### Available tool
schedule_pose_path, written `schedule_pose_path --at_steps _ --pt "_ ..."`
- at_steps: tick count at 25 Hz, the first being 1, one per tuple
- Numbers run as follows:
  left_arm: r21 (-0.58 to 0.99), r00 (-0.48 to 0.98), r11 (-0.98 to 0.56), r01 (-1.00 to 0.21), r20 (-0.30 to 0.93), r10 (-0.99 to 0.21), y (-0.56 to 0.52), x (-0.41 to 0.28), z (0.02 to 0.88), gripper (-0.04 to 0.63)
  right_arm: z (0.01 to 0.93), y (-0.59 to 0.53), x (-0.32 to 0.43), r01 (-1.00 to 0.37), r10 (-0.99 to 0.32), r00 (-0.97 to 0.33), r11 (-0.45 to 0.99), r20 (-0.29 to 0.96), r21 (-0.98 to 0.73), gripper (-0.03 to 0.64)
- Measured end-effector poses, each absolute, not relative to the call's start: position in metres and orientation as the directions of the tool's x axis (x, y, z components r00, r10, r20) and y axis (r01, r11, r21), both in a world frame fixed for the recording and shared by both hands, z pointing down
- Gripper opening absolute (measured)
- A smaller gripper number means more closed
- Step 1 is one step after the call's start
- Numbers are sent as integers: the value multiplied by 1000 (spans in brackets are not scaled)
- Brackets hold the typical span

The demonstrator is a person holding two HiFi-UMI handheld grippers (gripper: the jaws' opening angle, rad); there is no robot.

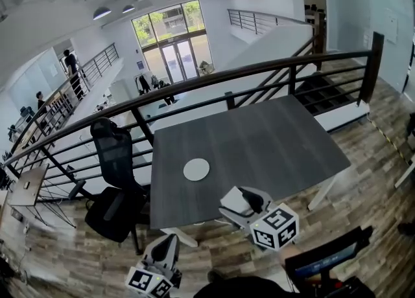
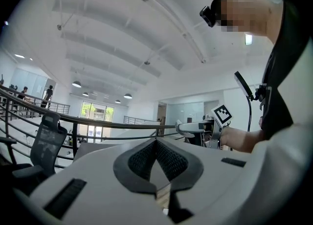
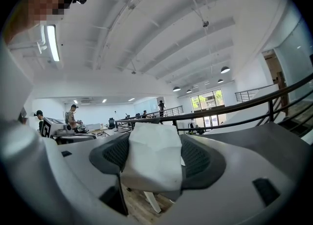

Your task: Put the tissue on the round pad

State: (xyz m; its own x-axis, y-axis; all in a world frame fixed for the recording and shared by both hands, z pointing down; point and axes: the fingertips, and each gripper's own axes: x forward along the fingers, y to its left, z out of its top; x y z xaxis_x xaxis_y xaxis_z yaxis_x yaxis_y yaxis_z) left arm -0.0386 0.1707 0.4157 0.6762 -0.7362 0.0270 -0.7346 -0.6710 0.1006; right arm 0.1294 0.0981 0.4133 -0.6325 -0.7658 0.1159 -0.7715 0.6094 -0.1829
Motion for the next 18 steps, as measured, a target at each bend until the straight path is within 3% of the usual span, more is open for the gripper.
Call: schedule_pose_path --at_steps 18 --pt "141 713 -708 -692 -20 -701 77 -147 427 3 418 30 53 -847 -834 -529 509 158 -152 331"
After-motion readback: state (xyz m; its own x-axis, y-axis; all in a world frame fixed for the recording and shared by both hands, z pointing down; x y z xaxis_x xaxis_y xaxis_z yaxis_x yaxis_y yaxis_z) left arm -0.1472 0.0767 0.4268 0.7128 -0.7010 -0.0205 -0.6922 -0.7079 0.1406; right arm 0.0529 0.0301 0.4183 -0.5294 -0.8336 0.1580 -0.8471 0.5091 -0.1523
